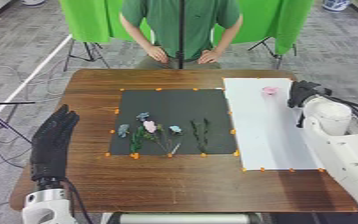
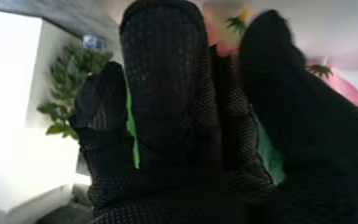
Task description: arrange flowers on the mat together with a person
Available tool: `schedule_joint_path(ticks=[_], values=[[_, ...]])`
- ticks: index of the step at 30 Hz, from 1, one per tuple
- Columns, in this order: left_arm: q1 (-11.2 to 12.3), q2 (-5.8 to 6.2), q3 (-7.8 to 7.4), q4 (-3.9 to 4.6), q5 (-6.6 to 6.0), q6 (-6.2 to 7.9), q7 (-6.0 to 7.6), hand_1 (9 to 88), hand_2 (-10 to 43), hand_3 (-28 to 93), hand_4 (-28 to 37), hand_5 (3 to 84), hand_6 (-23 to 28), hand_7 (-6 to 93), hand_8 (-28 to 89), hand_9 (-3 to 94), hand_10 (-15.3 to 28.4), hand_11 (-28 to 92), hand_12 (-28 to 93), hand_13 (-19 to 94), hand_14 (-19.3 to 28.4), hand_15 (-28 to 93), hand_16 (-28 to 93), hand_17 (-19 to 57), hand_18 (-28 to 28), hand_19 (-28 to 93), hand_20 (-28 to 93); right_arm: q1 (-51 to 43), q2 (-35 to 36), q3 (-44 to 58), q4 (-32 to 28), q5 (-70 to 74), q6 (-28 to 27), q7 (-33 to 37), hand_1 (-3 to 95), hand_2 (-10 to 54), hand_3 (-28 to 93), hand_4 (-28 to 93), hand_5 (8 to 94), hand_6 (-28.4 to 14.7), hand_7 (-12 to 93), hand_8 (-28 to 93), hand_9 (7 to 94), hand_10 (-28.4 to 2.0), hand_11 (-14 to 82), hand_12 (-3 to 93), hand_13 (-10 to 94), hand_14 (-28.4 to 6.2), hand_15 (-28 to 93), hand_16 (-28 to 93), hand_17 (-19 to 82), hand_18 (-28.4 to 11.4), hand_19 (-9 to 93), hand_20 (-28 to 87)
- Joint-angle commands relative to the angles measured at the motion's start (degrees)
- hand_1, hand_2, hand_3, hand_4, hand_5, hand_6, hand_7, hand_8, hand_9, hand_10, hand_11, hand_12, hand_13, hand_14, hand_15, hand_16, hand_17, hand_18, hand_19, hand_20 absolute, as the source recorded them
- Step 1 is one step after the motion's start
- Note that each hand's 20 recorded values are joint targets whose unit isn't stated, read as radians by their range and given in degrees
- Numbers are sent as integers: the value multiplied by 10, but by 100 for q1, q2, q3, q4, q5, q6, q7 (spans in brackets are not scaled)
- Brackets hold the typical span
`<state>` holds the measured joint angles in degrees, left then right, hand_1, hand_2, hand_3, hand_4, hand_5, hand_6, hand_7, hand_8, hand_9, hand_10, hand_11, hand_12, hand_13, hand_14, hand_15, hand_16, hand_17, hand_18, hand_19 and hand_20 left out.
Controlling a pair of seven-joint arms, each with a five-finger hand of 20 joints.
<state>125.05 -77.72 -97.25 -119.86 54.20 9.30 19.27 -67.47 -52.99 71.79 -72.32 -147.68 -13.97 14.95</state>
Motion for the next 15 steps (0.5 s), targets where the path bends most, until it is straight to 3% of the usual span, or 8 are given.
schedule_joint_path(ticks=[1,8,15], values=[[-9,-21,0,31,-1,-48,-68,313,-66,651,-175,432,31,156,-69,409,124,140,126,332,137,92,2,88,81,22,157,-276,72,-304,34,31,860,111,628,-95,566,-265,836,40,180,20,931,-85,51,262,937,-17,524,236,502,-195,874,431],[32,23,-9,9,-1,-46,-77,314,-64,649,-175,433,31,157,-69,409,125,140,125,333,138,92,2,87,81,22,156,-70,641,-380,-1267,1043,1361,704,635,-95,577,-269,860,40,176,22,937,-82,81,254,937,-7,592,211,517,-197,912,431],[98,-16,-54,-17,-19,-26,-108,311,-63,650,-175,432,31,158,-70,410,124,141,126,336,139,93,3,86,81,22,156,154,707,-781,-2763,1972,1384,922,625,-95,596,-266,868,41,175,24,937,-81,89,254,937,1,640,209,527,-198,929,447]])
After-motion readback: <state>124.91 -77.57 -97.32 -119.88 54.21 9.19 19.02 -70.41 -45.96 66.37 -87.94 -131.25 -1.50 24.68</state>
